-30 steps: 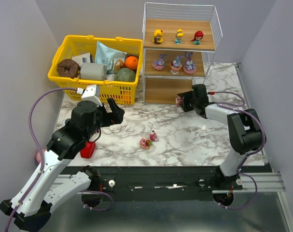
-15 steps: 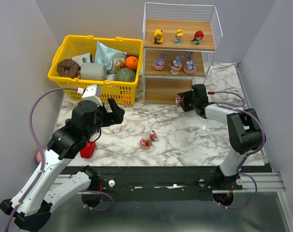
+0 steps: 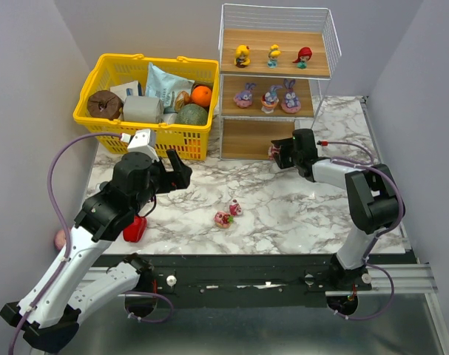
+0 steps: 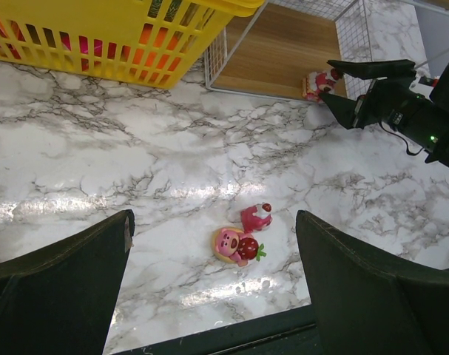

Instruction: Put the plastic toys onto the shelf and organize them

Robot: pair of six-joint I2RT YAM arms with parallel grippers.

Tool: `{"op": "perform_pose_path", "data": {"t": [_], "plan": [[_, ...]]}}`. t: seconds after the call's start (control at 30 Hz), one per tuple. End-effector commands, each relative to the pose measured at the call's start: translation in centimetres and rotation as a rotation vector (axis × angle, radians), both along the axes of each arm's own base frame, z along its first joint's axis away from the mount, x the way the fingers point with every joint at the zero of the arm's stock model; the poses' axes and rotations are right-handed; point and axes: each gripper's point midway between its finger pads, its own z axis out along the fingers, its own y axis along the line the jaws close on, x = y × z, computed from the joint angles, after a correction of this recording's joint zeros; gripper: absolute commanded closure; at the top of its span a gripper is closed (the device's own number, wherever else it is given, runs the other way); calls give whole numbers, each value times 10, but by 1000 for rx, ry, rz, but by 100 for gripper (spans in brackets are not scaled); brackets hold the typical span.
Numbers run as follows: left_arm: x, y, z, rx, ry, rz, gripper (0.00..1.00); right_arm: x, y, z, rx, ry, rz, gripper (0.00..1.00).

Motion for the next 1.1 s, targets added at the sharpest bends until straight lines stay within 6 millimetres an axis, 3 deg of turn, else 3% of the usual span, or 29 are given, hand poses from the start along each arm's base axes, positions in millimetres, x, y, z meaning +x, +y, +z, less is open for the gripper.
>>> {"op": "perform_pose_path", "data": {"t": [0.0,0.23,0.43,0.53,0.67,0.83,0.93,1.07], "plan": [[2,3,10,-9,-22,17,1,5,-14,2,-31,-39,-48,28],[3,1,11,-19,-25,11,1,-3,-15,31,-57,-117,0,19],[0,2,14,-32,-30,12,1,-25,-4,33,-37,-104,96,17],[-3,3,16,-40,-35,10,1,-42,13,37,-44,-87,221,17],[-5,2,16,-48,-26,2,1,-87,40,31,-85,-26,371,16],[-8,0,16,-65,-23,-4,1,-162,82,17,-128,39,570,13],[-11,-1,14,-80,-18,-15,1,-192,99,3,-162,56,677,13],[-15,-2,10,-84,-8,-27,1,-210,109,-10,-183,85,762,12]]}}
